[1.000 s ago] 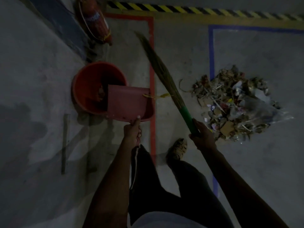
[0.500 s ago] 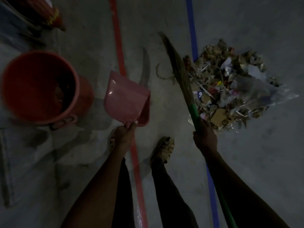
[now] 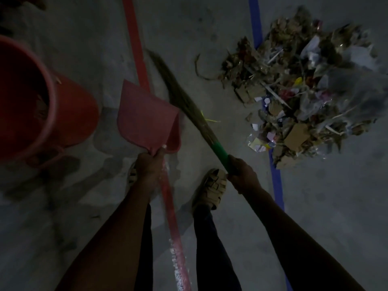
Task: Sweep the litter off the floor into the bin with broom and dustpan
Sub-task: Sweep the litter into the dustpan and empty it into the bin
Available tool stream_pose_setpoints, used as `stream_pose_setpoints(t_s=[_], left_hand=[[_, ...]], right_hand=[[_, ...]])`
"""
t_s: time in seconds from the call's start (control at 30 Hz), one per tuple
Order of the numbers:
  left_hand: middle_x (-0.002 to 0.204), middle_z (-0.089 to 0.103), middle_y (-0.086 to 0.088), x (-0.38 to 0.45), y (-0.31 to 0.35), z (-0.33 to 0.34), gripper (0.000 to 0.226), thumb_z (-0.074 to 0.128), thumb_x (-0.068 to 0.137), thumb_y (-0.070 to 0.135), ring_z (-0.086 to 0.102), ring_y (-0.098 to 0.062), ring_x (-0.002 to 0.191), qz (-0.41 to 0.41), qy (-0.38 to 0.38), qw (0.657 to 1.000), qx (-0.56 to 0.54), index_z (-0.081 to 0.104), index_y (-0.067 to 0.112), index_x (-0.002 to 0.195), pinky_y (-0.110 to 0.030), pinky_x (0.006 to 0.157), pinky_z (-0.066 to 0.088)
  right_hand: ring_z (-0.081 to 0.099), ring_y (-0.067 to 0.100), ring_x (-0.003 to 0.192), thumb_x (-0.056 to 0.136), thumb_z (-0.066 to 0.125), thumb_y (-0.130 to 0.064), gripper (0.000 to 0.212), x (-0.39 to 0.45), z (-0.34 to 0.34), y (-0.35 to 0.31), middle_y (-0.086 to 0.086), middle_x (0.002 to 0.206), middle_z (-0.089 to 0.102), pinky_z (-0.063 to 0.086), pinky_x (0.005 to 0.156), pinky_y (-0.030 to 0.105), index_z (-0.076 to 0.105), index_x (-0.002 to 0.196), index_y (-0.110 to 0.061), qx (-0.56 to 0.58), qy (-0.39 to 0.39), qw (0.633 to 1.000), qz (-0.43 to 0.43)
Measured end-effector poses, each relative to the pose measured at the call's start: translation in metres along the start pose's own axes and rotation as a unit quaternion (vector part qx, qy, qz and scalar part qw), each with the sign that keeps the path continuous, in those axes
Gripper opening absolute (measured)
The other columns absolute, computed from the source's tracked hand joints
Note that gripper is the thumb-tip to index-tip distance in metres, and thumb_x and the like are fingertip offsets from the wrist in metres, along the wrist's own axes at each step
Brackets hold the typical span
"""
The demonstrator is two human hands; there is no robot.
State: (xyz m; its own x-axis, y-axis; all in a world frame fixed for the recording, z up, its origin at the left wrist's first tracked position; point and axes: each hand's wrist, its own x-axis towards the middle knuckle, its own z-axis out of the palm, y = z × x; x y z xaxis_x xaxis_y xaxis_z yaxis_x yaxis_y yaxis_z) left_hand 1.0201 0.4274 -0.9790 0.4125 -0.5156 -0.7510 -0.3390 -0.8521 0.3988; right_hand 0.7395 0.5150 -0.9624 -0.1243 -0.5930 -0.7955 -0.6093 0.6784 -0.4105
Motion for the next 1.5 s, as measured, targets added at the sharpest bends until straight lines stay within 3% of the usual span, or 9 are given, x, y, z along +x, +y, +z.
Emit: stream_pose_setpoints(t_s=[0.13,0.3,0.5,0.7,0.87,0.93,1.07,1.37,1.5], left_hand=[[0.068,0.065,-0.004,0.001,-0.019,0.005,0.072,0.073,0.066,0.072,0.066,-0.028,0.066,-0.005,-0.002,1.000,-0.010,0.071,0.003,0.085,-0.036,0.062,0.046],[0.094,0.073,-0.025,0.008,-0.035,0.018,0.089,0.071,0.059,0.079,0.070,-0.049,0.089,0.001,0.006,1.000,0.014,0.066,0.000,0.098,-0.054,0.064,0.056],[0.057,0.060,-0.013,-0.002,-0.018,0.042,0.065,0.073,0.078,0.066,0.057,-0.028,0.053,0.002,-0.019,0.999,0.027,0.064,0.002,0.066,-0.033,0.055,0.042],[0.062,0.059,-0.007,-0.009,0.002,0.067,0.058,0.071,0.085,0.059,0.048,-0.014,0.035,0.034,-0.046,0.998,0.036,0.064,0.003,0.099,-0.017,0.037,0.033],[0.089,0.073,-0.020,-0.002,0.013,0.079,0.071,0.074,0.080,0.062,0.068,-0.032,0.062,0.067,-0.046,0.995,0.053,0.065,-0.002,0.110,-0.030,0.053,0.048],[0.081,0.069,-0.024,-0.003,0.019,0.085,0.065,0.077,0.082,0.055,0.061,-0.027,0.052,0.073,-0.055,0.995,0.042,0.063,-0.001,0.112,-0.028,0.047,0.045],[0.055,0.046,-0.010,-0.012,0.027,0.101,0.041,0.076,0.089,0.038,0.035,-0.012,0.029,0.070,-0.074,0.994,0.028,0.053,0.006,0.099,-0.018,0.034,0.030],[0.046,0.038,-0.005,-0.054,0.053,0.139,0.044,0.072,0.091,0.046,0.031,-0.013,0.029,0.104,-0.116,0.982,0.105,0.044,0.017,0.073,-0.016,0.040,0.028],[0.040,0.040,0.003,-0.064,0.079,0.161,0.054,0.072,0.086,0.057,0.034,-0.012,0.028,0.080,-0.126,0.980,0.134,0.044,0.017,0.062,-0.015,0.040,0.027]], right_hand=[[0.065,0.024,0.073,0.091,0.061,-0.014,0.069,0.009,0.002,0.031,0.003,0.120,0.051,0.056,0.050,0.032,0.032,0.151,-0.032,0.010,-0.007,0.994,0.106],[0.060,0.033,0.108,0.089,0.063,-0.011,0.069,0.014,-0.013,0.056,0.011,0.136,0.052,0.053,0.082,0.042,0.035,0.151,-0.022,-0.052,0.103,0.991,0.072],[0.059,0.031,0.092,0.090,0.063,-0.010,0.072,0.003,-0.019,0.060,0.008,0.151,0.038,0.056,0.066,0.043,0.028,0.153,-0.015,-0.117,0.190,0.974,0.038],[0.054,0.020,0.072,0.094,0.060,-0.014,0.072,0.001,-0.006,0.051,0.008,0.151,0.037,0.044,0.053,0.029,0.022,0.155,-0.015,-0.097,0.160,0.982,-0.028],[0.058,0.022,0.099,0.092,0.059,-0.011,0.074,0.034,-0.021,0.043,0.007,0.151,0.037,0.052,0.071,0.029,0.023,0.156,-0.022,-0.059,0.124,0.988,-0.066],[0.057,0.025,0.108,0.092,0.058,-0.010,0.072,0.049,-0.034,0.044,0.009,0.146,0.042,0.052,0.076,0.034,0.025,0.156,-0.021,-0.035,0.126,0.991,-0.032],[0.056,0.029,0.109,0.090,0.057,-0.010,0.071,0.061,-0.065,0.063,0.012,0.138,0.048,0.047,0.070,0.034,0.029,0.154,-0.019,-0.016,0.174,0.984,0.041],[0.047,0.036,0.128,0.093,0.062,-0.008,0.068,0.001,-0.084,0.132,0.014,0.155,0.037,0.043,0.097,0.036,0.031,0.154,-0.008,0.103,0.263,0.958,0.044],[0.054,0.038,0.121,0.090,0.066,-0.006,0.069,-0.016,-0.084,0.157,0.016,0.150,0.044,0.047,0.093,0.039,0.036,0.152,-0.007,0.120,0.308,0.943,0.040]])
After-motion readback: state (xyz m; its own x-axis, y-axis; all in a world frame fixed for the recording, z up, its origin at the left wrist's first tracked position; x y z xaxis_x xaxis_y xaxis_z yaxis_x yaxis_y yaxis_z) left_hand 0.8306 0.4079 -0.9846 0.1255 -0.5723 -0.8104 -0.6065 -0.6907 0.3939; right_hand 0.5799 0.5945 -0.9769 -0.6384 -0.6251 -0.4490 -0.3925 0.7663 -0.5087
